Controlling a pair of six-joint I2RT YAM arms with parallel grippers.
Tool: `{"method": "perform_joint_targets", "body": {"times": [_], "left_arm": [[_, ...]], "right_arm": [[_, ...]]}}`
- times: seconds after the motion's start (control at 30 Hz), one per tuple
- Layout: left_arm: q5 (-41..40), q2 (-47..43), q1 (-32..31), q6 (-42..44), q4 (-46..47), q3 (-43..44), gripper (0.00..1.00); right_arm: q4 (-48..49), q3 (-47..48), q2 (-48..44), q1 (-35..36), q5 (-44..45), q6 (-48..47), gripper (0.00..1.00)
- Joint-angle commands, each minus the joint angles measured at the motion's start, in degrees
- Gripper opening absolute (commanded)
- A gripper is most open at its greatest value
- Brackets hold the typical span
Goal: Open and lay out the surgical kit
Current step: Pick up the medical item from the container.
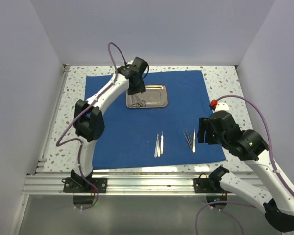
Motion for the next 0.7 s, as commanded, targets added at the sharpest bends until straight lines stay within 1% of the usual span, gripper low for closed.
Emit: {"method": "perform_joint_targets", "body": {"times": [0.0, 0.03, 0.07, 0.13, 0.27, 0.4, 0.67], "left_arm": [[1.4, 8.6, 6.1, 8.5, 0.2, 11.6, 0.49], [2.2, 10.9, 7.1, 9.0, -0.2, 17.5, 0.49], [2.8, 14.9, 8.0, 9.6, -0.3, 20.1, 0.48], [4.9, 19.2, 10.4, 10.1, 1.0, 24.2, 0.48], [8.0, 21.5, 12.9, 10.3, 4.9, 22.6, 0.44], [12.3, 21.7, 12.8, 10.8, 9.1, 19.3, 0.41], [11.7, 20.5, 10.9, 11.7, 10.5, 17.7, 0.39]], "right_arm": [[0.5, 1.9, 2.0, 0.4, 4.0, 3.2, 0.66], [0.4, 2.1, 2.5, 0.4, 4.7, 3.6, 0.66], [0.5, 2.4, 3.0, 0.3, 4.8, 4.4, 0.67], [0.6, 3.0, 4.7, 0.3, 6.1, 5.5, 0.67], [0.6, 4.3, 7.6, 0.3, 7.5, 6.4, 0.66], [1.0, 4.3, 9.9, 0.2, 7.3, 6.6, 0.66], [3.0, 4.5, 13.6, 0.3, 6.6, 5.3, 0.66]]}}
